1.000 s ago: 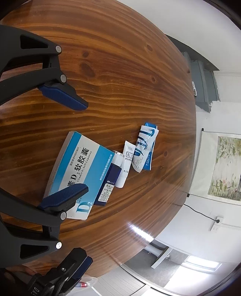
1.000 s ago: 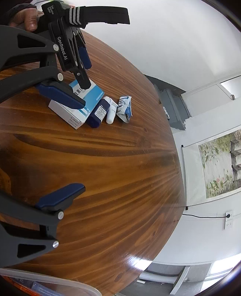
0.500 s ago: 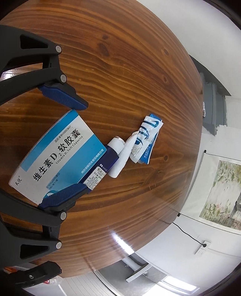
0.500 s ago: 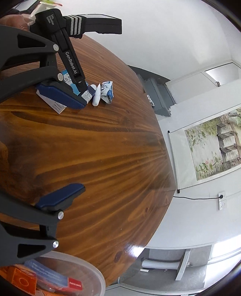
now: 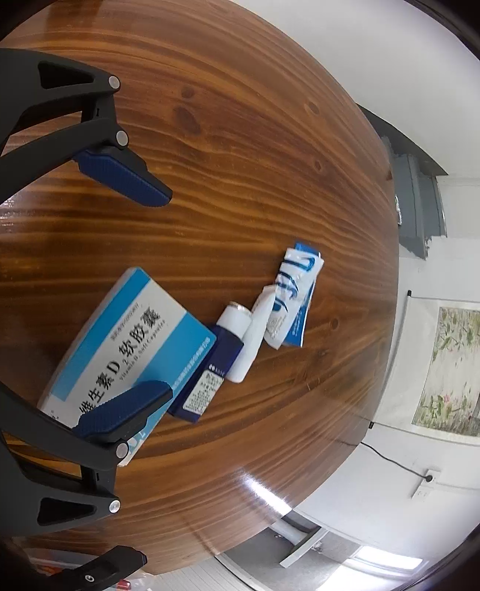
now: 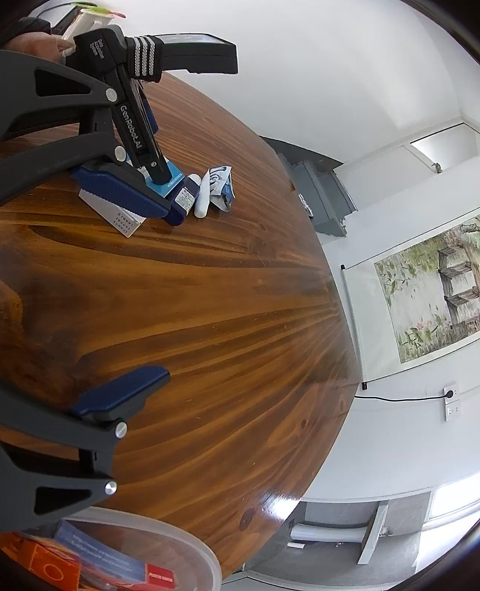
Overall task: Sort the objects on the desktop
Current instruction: 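Move both grippers back toward the blue vitamin box and bottle, then grasp the blue vitamin box with the left gripper while the right gripper grasps the navy KOSE bottle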
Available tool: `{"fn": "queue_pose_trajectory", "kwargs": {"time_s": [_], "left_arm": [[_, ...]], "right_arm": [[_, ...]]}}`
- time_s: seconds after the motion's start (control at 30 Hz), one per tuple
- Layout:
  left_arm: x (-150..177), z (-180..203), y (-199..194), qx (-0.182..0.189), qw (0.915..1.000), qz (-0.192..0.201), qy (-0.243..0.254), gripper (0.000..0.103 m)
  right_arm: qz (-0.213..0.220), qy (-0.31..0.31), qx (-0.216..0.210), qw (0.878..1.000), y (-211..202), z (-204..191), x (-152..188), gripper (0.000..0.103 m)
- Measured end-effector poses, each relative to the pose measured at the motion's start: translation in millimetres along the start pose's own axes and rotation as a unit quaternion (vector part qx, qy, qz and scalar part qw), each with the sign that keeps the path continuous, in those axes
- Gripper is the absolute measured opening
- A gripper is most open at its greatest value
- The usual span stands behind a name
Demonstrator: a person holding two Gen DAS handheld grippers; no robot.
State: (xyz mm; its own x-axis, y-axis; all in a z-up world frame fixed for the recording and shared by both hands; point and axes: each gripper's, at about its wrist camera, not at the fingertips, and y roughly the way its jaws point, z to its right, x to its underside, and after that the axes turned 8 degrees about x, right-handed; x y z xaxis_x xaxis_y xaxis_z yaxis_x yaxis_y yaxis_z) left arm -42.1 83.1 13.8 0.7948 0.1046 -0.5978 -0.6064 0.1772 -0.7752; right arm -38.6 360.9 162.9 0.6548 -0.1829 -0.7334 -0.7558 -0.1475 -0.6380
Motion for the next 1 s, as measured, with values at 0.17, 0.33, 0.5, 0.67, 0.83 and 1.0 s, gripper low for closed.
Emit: {"fn": "queue_pose_trajectory", "kwargs": {"time_s": [0.17,0.33,0.5,0.67,0.83,1.0], "left_arm": [[1.2,-14.9,-1.7,0.045,0.9937,-0.014,-0.102,0.098],[10.7,-3.1,-8.0,0.05,0.9862,0.01,-0.157,0.098],[11.1,24.8,4.8,0.017,0.9916,-0.005,-0.128,0.097],[6.7,44.1,11.2,-0.012,0.9955,0.01,-0.093,0.098],[6.1,40.0,12.4,-0.005,0.997,0.005,-0.077,0.099],[-3.3,29.7,11.6,0.009,0.9942,-0.016,-0.106,0.099]], "right_arm": [[0.007,0.005,-0.001,1.0,-1.4,1.4,-1.3,0.085],[0.012,0.017,-0.009,1.0,-5.3,7.9,-2.2,0.085],[0.025,0.037,-0.013,0.999,-12.3,20.1,-4.9,0.085],[0.028,0.054,-0.009,0.998,-15.2,31.1,-5.8,0.085],[0.024,0.044,-0.012,0.999,-14.2,27.1,-4.8,0.085],[0.022,0.044,-0.005,0.999,-12.3,26.0,-3.7,0.085]]}}
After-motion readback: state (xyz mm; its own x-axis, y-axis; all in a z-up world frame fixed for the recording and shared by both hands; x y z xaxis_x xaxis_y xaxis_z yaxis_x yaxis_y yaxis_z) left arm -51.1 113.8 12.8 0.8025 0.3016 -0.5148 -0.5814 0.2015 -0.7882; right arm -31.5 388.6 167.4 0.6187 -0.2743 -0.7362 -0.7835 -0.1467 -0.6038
